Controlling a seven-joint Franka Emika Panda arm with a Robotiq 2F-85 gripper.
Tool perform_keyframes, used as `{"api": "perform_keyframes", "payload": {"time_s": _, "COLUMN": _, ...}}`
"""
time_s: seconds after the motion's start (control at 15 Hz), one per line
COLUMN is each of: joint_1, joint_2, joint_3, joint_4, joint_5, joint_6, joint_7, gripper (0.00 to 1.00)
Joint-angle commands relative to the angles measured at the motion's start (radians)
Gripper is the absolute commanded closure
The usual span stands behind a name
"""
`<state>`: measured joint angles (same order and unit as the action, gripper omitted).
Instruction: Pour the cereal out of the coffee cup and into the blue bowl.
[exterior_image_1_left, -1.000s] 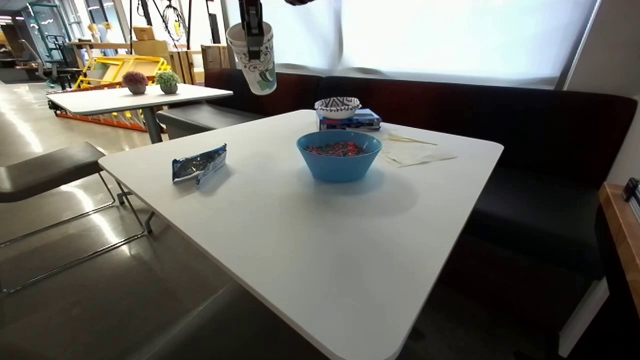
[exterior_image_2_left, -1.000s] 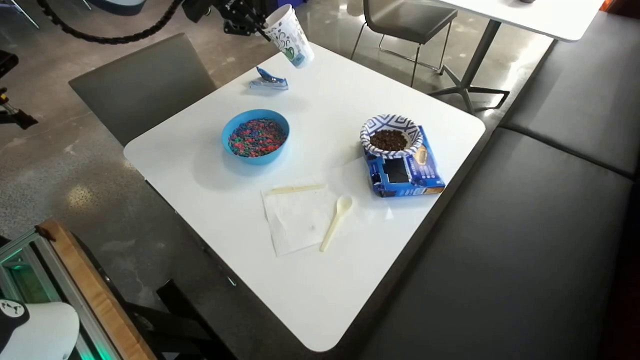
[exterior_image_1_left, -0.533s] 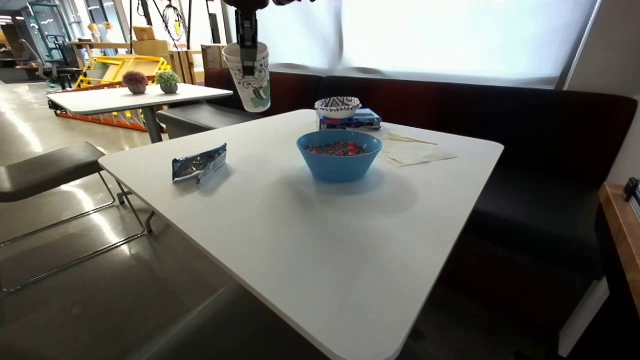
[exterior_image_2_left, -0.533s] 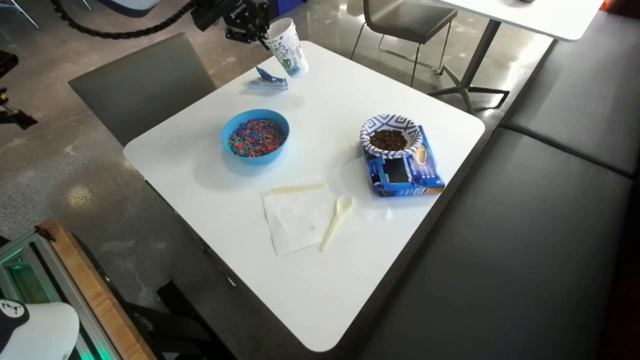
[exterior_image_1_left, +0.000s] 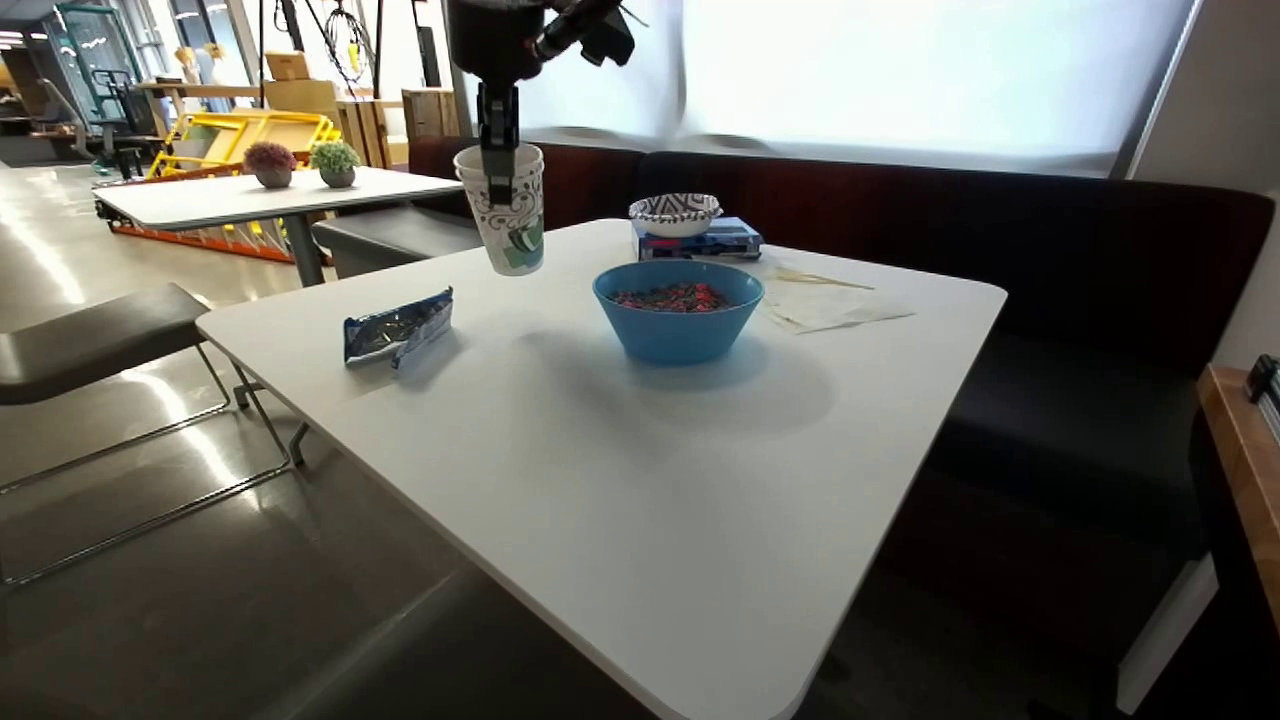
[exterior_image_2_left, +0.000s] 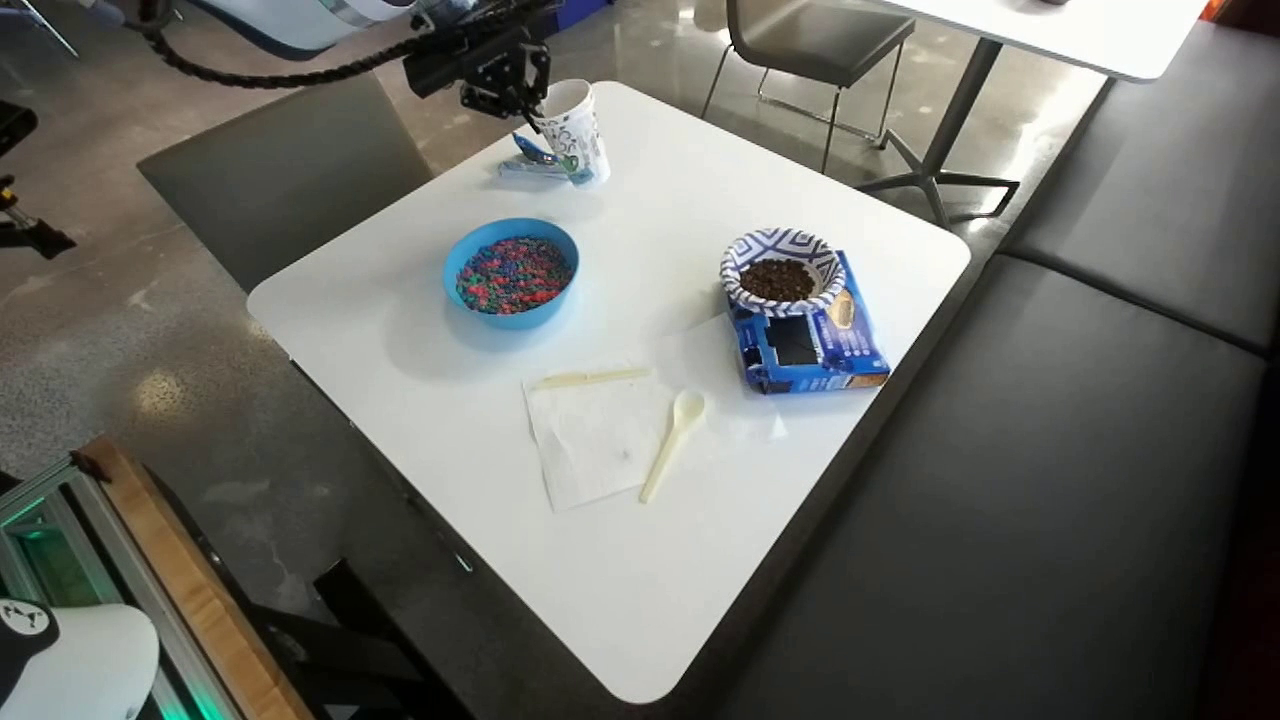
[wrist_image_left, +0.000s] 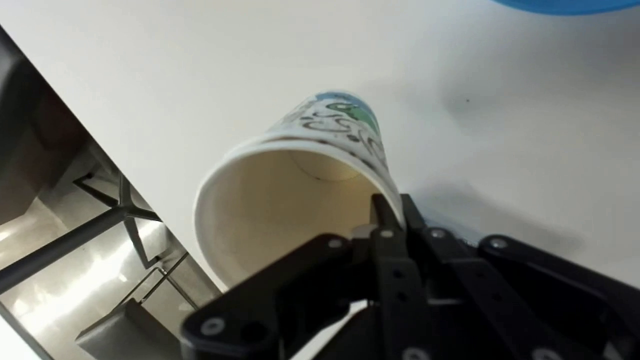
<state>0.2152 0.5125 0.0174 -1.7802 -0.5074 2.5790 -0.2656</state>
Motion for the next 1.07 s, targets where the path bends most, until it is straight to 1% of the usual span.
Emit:
{"api": "perform_keyframes", "payload": {"time_s": 0.0, "joint_1": -0.055, "joint_2": 0.054, "joint_3": 0.052, "joint_4": 0.024, "joint_5": 0.085, "joint_6": 0.044, "joint_7": -0.047, "gripper": 0.99}}
{"api": "perform_keyframes", "payload": {"time_s": 0.13, "joint_1": -0.077, "joint_2": 0.069, "joint_3": 0.073, "joint_4": 0.025, "joint_5": 0.127, "joint_6": 0.059, "joint_7": -0.071, "gripper": 0.99}}
{"api": "perform_keyframes", "payload": {"time_s": 0.27, "joint_1": -0.086, "joint_2": 0.080, "joint_3": 0.078, "joint_4": 0.026, "joint_5": 0.146, "joint_6": 0.069, "joint_7": -0.079, "gripper": 0.99}}
{"api": "perform_keyframes", "payload": {"time_s": 0.33, "joint_1": -0.092, "joint_2": 0.081, "joint_3": 0.083, "joint_4": 0.025, "joint_5": 0.155, "joint_6": 0.072, "joint_7": -0.086, "gripper": 0.86}}
{"api": "perform_keyframes", "payload": {"time_s": 0.4, "joint_1": -0.092, "joint_2": 0.077, "joint_3": 0.080, "joint_4": 0.024, "joint_5": 0.155, "joint_6": 0.074, "joint_7": -0.082, "gripper": 0.69}}
{"api": "perform_keyframes", "payload": {"time_s": 0.47, "joint_1": -0.091, "joint_2": 0.069, "joint_3": 0.076, "joint_4": 0.019, "joint_5": 0.150, "joint_6": 0.077, "joint_7": -0.081, "gripper": 0.64}}
{"api": "perform_keyframes", "payload": {"time_s": 0.53, "joint_1": -0.091, "joint_2": 0.047, "joint_3": 0.074, "joint_4": 0.010, "joint_5": 0.146, "joint_6": 0.069, "joint_7": -0.081, "gripper": 0.56}}
{"api": "perform_keyframes", "payload": {"time_s": 0.67, "joint_1": -0.095, "joint_2": -0.024, "joint_3": 0.082, "joint_4": -0.027, "joint_5": 0.151, "joint_6": 0.025, "joint_7": -0.092, "gripper": 0.42}}
{"api": "perform_keyframes", "payload": {"time_s": 0.73, "joint_1": -0.099, "joint_2": -0.058, "joint_3": 0.092, "joint_4": -0.046, "joint_5": 0.163, "joint_6": -0.002, "joint_7": -0.101, "gripper": 0.33}}
{"api": "perform_keyframes", "payload": {"time_s": 0.87, "joint_1": -0.115, "joint_2": -0.151, "joint_3": 0.126, "joint_4": -0.106, "joint_5": 0.219, "joint_6": -0.093, "joint_7": -0.126, "gripper": 0.18}}
{"api": "perform_keyframes", "payload": {"time_s": 0.93, "joint_1": -0.128, "joint_2": -0.202, "joint_3": 0.145, "joint_4": -0.141, "joint_5": 0.266, "joint_6": -0.146, "joint_7": -0.139, "gripper": 0.12}}
{"api": "perform_keyframes", "payload": {"time_s": 1.0, "joint_1": -0.169, "joint_2": -0.251, "joint_3": 0.191, "joint_4": -0.186, "joint_5": 0.374, "joint_6": -0.157, "joint_7": -0.189, "gripper": 0.05}}
